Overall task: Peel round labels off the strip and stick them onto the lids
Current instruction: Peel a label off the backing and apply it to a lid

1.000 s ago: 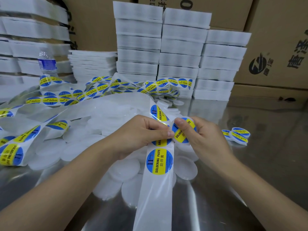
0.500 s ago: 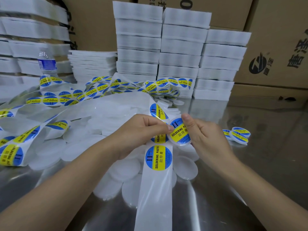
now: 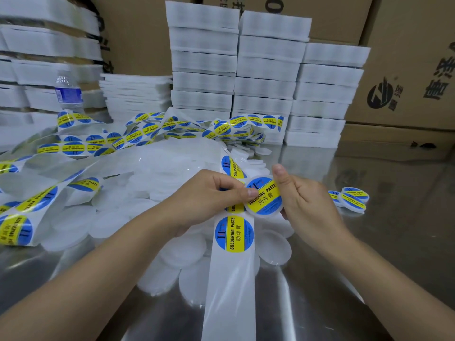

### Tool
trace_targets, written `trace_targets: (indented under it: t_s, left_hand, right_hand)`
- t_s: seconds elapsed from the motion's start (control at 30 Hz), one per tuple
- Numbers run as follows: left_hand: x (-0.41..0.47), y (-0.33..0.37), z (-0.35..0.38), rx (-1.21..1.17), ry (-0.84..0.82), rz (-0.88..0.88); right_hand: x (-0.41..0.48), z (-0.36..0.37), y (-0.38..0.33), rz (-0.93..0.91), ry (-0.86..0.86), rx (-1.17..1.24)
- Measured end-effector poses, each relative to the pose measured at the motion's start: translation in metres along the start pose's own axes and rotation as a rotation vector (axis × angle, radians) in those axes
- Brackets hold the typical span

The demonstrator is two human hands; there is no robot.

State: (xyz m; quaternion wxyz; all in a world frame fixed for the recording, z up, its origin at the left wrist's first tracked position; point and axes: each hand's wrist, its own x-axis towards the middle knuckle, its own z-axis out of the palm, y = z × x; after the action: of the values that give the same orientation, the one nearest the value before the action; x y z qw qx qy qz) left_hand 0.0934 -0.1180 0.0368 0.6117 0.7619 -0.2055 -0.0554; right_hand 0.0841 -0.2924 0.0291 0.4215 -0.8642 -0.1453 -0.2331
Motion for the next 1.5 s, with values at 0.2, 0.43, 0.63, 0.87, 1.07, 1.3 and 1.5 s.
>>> trace_targets:
  t_s: [0.2,0.43,0.63,0.87,1.07,1.3,1.5]
  left_hand:
    - [0.000,0.002,-0.001,-0.012,0.075,-0.017]
    - [0.001,-0.001,-0.002,-0.005,0.132,-0.044]
    - [0.002,0.003,-0.003,0.087,0.226,-0.096]
    - [0.002,0.000,-0.006,-0.001,0.181,-0.029]
    - [0.003,-0.003,-0.007,-0.052,0.169,0.002]
    - [0.005,-0.004,-0.010,-0.041,0.191,0.094]
    - [0.007,-0.005,-0.011,-0.021,0.177,0.131]
  right_hand:
    - [0.000,-0.002,0.001,-0.103,0.006,-0.018]
    - [-0.001,-0.002,0.007,-0.237,-0.062,-0.177]
    - [0.023,-0.019,0.031,0.019,0.313,-0.150]
    - [0.036,-0.041,0.089,0.462,0.019,-0.752]
    - [0.037,-0.035,0.106,0.507,-0.020,-0.759]
    - [0.037,-0.041,0.105,0.455,0.065,-0.856]
    - [0.036,-0.026,0.071,0.142,0.127,-0.622]
